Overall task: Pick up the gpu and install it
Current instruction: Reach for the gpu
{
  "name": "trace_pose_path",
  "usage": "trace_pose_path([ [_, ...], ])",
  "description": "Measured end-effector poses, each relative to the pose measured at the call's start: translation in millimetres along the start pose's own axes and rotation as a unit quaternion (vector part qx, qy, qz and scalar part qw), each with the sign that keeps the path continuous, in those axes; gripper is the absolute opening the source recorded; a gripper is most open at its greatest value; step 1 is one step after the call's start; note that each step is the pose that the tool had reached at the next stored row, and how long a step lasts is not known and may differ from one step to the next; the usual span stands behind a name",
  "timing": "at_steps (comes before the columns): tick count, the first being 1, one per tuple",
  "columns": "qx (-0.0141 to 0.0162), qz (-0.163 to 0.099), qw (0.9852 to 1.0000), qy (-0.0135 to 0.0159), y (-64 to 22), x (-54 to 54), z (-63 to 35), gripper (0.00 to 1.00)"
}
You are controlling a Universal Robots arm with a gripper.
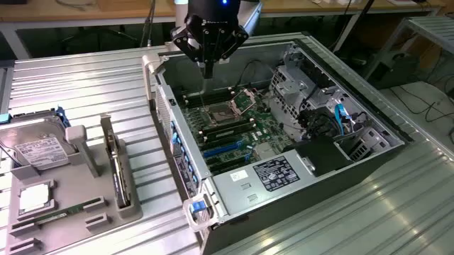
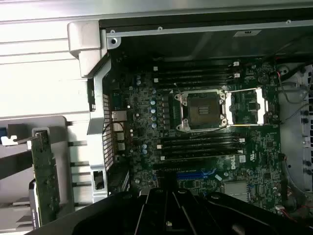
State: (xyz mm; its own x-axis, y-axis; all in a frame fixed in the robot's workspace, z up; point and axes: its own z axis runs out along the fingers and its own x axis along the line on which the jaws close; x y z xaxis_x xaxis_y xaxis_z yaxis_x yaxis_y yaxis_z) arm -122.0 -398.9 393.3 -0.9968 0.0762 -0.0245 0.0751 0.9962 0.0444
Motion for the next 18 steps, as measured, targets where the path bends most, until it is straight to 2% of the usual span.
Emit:
trace_pose_path([
  [3, 0.0000, 0.000, 1.0000, 0.0000, -0.9, 11.9, -0.3, 0.11],
  [18, 0.0000, 0.000, 1.0000, 0.0000, -3.6, 43.1, -1.2, 0.11],
])
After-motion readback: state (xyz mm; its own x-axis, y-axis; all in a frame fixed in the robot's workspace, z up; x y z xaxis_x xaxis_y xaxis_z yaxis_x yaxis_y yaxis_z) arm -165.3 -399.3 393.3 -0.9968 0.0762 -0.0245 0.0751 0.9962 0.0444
